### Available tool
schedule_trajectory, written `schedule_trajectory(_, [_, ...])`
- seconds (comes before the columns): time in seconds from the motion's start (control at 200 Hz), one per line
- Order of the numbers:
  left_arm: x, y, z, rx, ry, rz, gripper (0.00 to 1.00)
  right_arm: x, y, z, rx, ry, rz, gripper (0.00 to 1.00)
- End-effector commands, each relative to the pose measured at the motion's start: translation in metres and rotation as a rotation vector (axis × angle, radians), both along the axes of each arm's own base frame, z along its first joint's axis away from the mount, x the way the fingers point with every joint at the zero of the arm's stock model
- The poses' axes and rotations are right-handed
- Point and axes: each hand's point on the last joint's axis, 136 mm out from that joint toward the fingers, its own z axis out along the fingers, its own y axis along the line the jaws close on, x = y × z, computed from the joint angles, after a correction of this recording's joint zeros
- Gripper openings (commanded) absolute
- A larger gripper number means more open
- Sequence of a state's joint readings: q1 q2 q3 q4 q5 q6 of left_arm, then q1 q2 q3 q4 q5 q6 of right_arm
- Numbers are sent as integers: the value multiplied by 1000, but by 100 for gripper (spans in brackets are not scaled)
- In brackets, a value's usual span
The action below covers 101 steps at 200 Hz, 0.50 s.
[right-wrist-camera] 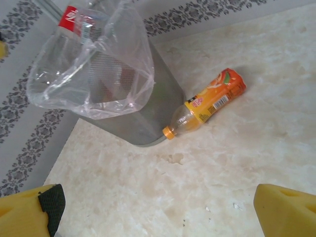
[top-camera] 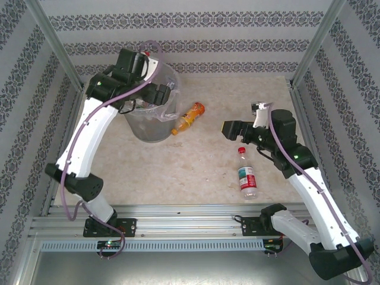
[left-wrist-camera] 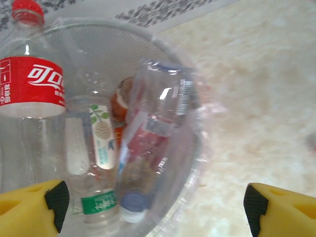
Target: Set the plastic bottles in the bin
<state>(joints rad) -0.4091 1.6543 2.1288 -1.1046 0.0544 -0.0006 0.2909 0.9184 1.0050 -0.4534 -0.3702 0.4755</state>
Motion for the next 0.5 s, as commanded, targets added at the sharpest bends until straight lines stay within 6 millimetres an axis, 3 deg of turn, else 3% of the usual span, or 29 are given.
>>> schedule_trajectory(0.0, [-21,-24,33,-174,-80,-131,98,12,-12,-12,-8,61,-91,98])
schedule_trajectory(0.14, [-50,-47,38,-257,-111,-256,100,22,-19,-31,-22,143,-154,98])
schedule_trajectory(0.275, [-71,-69,26,-277,-109,-339,100,27,-32,-57,-108,220,-201,98])
schedule_trajectory(0.43, [-90,-97,7,-362,-102,-464,100,32,-24,-86,-77,330,-168,98])
schedule_trajectory(0.5, [-97,-109,-7,-386,-77,-522,100,38,-14,-89,-17,342,-150,98])
